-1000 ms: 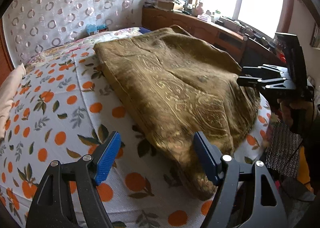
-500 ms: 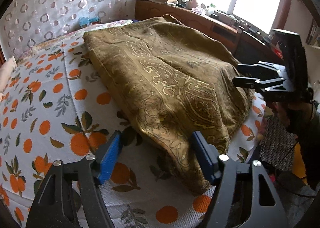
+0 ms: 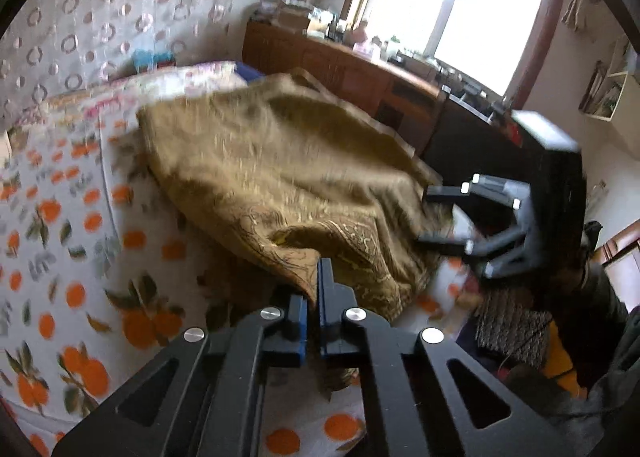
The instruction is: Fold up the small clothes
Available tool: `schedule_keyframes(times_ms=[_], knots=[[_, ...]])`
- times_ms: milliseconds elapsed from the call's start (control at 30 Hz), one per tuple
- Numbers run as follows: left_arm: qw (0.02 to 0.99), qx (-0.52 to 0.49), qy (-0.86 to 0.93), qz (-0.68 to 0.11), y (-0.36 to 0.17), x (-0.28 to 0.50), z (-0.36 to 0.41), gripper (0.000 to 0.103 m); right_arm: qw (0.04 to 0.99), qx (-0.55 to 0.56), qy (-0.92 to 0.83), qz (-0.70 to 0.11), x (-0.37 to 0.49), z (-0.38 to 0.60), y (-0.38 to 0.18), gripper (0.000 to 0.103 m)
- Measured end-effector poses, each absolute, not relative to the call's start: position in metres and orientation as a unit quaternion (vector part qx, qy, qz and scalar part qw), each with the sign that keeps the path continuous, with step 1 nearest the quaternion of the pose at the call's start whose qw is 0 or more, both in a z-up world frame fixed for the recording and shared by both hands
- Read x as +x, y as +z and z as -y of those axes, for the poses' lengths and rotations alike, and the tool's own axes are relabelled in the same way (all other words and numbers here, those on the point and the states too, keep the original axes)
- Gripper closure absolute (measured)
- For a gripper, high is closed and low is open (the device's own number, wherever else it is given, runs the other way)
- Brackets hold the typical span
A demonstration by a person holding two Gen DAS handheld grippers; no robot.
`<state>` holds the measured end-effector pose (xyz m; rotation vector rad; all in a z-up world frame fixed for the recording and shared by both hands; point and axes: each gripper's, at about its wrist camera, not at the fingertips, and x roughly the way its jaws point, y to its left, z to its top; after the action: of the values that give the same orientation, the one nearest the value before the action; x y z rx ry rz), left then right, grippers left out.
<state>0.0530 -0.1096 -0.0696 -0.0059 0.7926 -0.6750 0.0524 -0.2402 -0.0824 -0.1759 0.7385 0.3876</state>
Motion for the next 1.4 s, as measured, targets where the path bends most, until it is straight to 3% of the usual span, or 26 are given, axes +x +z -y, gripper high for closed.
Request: schedule_keyframes(times_ms=[300, 733, 800, 833, 900, 933, 967, 1400], knots=[[0.886, -0.009, -0.322, -0.332, -0.031, 0.074, 0.115, 0.099, 0.908, -0.104, 0.200, -0.352, 0.037, 0.226, -0.079, 0.030], [0.896, -0.033, -0.305, -0.322, -0.027, 0.084, 0.101, 0.099, 0.917, -0.105, 0.166, -0.348, 0.056, 0.243, -0.088, 0.031], [0.897, -0.034, -0.303, -0.321, -0.027, 0.083, 0.099, 0.099, 0.920, -0.102, 0.162, -0.343, 0.057, 0.247, -0.085, 0.050], [0.898, -0.035, -0.300, -0.320, -0.027, 0.083, 0.097, 0.099, 0.920, -0.104, 0.160, -0.342, 0.058, 0.248, -0.084, 0.055], [0.899, -0.035, -0.296, -0.319, -0.027, 0.083, 0.095, 0.099, 0.919, -0.110, 0.164, -0.342, 0.058, 0.246, -0.084, 0.077], [0.900, -0.035, -0.295, -0.319, -0.028, 0.083, 0.094, 0.099, 0.919, -0.113, 0.165, -0.340, 0.059, 0.245, -0.083, 0.080], [0.900, -0.034, -0.294, -0.320, -0.029, 0.083, 0.093, 0.099, 0.920, -0.116, 0.168, -0.335, 0.059, 0.243, -0.082, 0.093], [0.905, -0.035, -0.270, -0.326, -0.033, 0.123, 0.083, 0.099, 0.945, -0.135, 0.165, -0.247, 0.111, 0.228, -0.021, 0.098]])
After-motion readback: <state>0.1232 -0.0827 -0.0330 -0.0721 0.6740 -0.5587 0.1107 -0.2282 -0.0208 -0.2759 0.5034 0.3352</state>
